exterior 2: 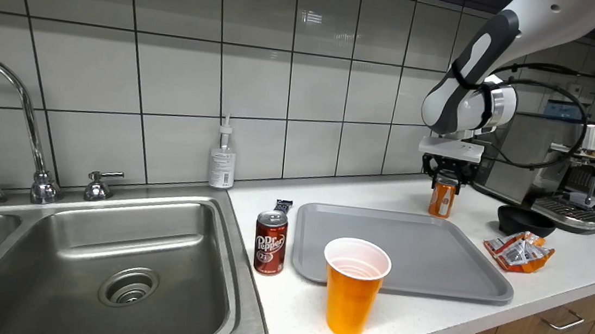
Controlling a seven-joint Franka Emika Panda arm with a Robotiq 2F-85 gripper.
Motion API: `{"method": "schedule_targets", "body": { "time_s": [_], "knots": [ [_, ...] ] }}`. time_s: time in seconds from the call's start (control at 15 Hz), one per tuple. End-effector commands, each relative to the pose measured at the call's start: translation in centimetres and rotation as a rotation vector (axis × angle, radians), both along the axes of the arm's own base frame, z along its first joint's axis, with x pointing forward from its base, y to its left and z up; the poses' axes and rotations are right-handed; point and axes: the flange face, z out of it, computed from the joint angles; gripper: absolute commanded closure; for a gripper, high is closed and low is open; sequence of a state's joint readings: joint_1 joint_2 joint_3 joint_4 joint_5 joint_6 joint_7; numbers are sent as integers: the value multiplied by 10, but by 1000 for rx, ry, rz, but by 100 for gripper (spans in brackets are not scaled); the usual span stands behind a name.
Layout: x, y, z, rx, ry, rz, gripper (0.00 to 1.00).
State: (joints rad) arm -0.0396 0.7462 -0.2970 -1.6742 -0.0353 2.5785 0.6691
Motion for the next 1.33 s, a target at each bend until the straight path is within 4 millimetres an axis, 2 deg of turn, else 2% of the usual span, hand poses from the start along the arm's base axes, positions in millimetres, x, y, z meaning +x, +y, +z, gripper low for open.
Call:
{"method": "schedule_targets", "body": {
  "time_s": [0.0,0.33,0.73,1.27],
  "knots": [
    [6,3,12,14,-2,26,62],
    [0,17,22,7,-21,36,62],
    [-7,51,37,6,-46,77,62],
    [-31,101,48,21,-63,141,62]
  ]
}}
